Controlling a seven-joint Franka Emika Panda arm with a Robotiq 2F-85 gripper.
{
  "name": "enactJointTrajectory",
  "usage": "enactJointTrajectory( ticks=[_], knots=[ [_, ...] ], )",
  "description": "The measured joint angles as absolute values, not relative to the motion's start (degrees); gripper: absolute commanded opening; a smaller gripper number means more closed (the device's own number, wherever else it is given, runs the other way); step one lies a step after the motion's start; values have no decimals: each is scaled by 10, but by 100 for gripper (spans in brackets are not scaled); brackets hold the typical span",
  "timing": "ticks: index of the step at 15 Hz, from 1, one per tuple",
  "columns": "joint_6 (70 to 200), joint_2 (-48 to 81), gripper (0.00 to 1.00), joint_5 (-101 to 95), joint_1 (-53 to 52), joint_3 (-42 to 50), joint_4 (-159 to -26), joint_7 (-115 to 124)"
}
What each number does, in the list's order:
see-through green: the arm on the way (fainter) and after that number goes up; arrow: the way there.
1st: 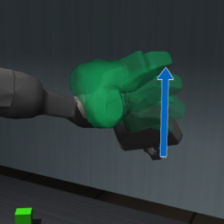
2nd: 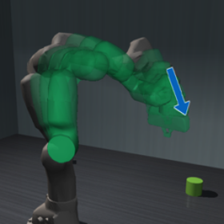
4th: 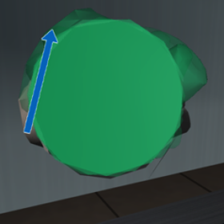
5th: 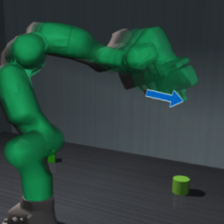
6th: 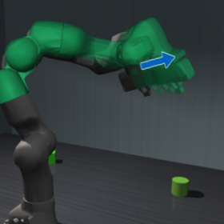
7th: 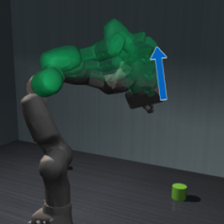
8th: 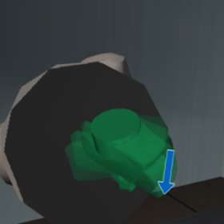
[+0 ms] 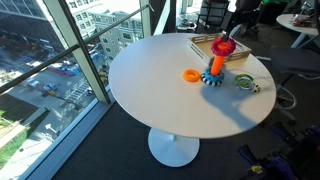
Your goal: Put the pink circular object on the orange object
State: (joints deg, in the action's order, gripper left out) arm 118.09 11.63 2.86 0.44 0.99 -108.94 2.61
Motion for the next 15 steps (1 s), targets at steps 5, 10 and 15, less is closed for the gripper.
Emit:
enactJointTrajectory(
  ticks=[5,10,15],
  knots=[
    [1181,116,100,29,7,13,-1089,27],
    [1181,116,100,29,15,22,-1088,29],
    [1182,115,100,29,20,29,-1087,29]
  ],
)
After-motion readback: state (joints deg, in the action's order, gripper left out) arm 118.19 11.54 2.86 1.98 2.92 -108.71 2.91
